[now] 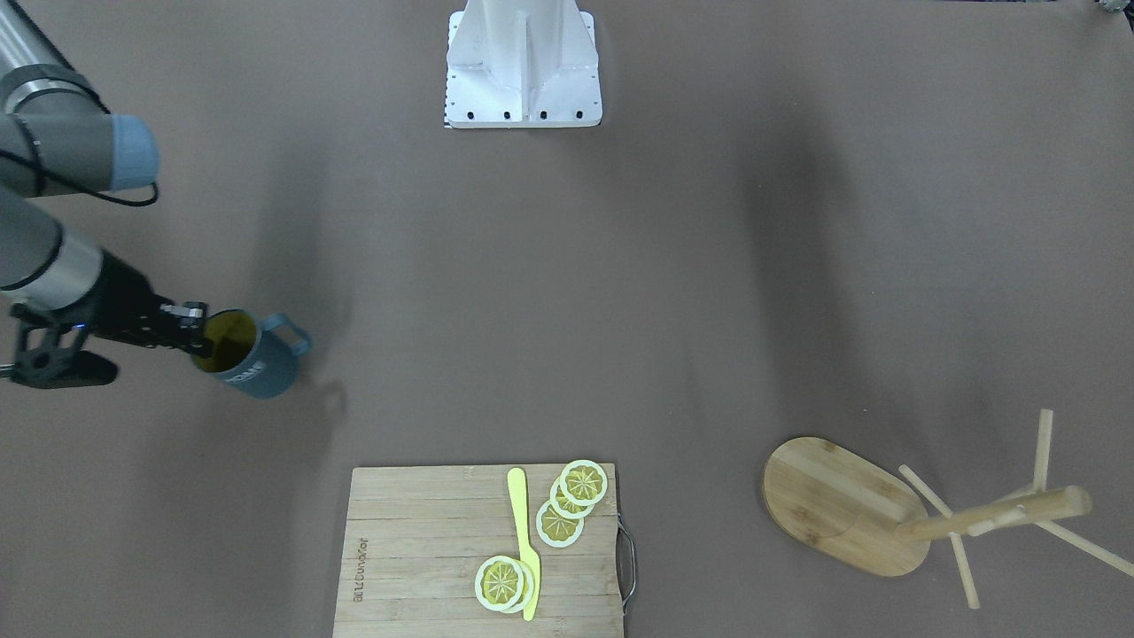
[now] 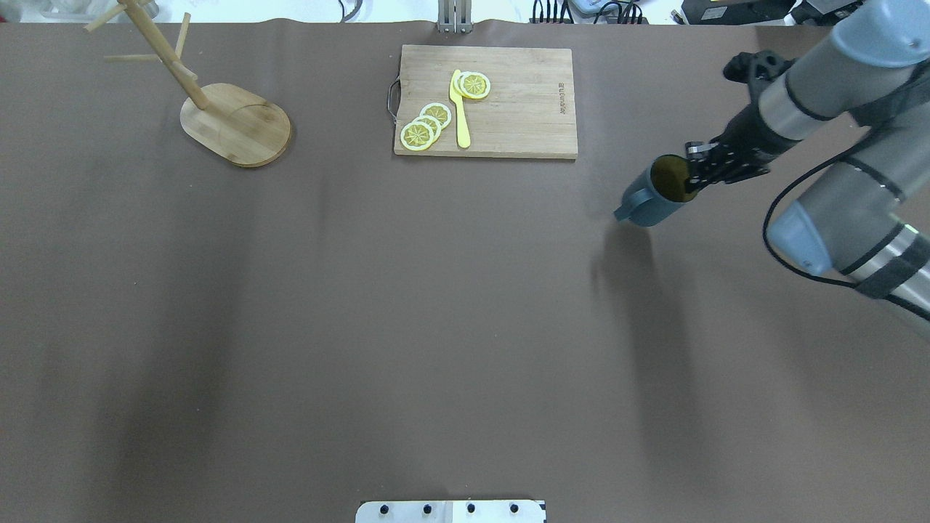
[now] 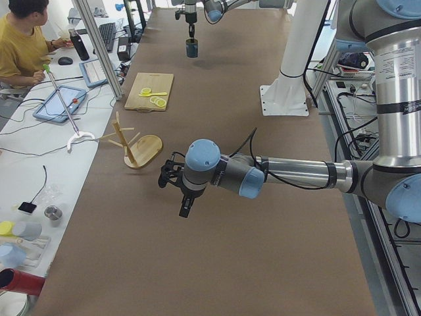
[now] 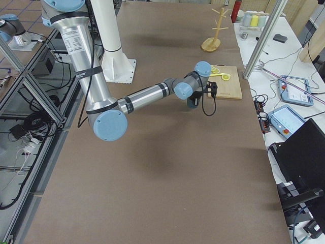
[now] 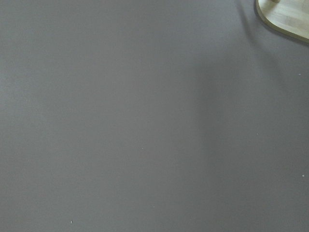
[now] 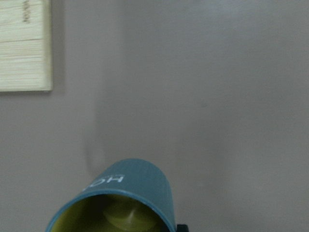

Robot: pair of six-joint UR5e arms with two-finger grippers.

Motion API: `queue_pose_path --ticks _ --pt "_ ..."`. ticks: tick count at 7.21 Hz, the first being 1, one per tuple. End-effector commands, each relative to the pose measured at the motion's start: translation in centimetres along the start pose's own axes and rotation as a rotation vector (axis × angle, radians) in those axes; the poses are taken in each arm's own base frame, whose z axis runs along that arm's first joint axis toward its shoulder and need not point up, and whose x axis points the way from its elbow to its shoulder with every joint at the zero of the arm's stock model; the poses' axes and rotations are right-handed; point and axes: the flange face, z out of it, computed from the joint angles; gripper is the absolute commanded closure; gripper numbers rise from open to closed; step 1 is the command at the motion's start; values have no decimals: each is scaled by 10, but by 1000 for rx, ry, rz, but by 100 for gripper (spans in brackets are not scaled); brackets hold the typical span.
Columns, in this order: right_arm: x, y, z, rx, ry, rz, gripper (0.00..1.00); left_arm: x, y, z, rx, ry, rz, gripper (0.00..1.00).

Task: Hang cup on storage rack
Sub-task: 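Carry the blue mug toward the table center with the right gripper and release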

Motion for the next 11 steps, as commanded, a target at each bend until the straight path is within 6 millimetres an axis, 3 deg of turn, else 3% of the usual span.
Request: queue_pose_path --ticks 1,2,4,5,7,9,10,11 --pt "-137 58 26 1 -65 59 100 1 -3 0 4 1 9 2" --pt "-198 90 41 34 -79 78 100 7 -7 -2 10 7 26 2" --pt "-266 129 53 23 -24 60 100 16 -7 -2 3 78 31 2" --pt "-280 151 67 18 7 41 100 16 -6 -2 12 79 44 2" --pt "-288 177 90 5 31 17 100 17 -3 -2 38 87 58 2" --pt "-290 183 94 -11 34 11 97 19 -4 -3 41 87 45 2" --pt "-289 183 94 -16 43 16 57 22 -7 -3 43 89 54 2" --pt "-290 184 91 -18 44 16 36 35 -14 4 35 103 88 3"
